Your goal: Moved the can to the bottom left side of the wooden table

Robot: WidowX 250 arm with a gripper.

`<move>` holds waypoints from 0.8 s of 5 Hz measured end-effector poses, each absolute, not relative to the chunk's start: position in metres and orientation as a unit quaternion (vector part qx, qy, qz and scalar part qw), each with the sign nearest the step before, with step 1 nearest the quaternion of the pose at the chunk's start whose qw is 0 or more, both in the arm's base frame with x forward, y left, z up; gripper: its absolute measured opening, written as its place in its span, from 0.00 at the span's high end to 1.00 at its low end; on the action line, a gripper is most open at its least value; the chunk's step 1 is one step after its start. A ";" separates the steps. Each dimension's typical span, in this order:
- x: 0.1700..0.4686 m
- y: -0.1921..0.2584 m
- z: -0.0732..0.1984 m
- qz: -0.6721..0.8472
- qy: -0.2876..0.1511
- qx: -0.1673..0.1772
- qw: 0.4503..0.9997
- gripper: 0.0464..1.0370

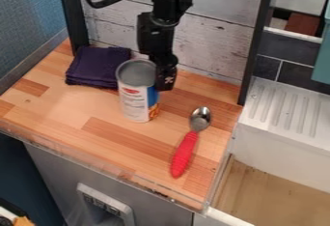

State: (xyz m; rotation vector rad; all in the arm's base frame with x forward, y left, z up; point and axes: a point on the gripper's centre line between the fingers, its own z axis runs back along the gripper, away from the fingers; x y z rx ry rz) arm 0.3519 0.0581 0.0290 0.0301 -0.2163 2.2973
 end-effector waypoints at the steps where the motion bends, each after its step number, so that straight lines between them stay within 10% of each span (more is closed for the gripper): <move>1: 0.346 0.068 0.029 0.905 -0.090 0.033 0.415 0.04; 4: 0.307 0.119 0.016 0.896 -0.068 0.120 0.423 0.04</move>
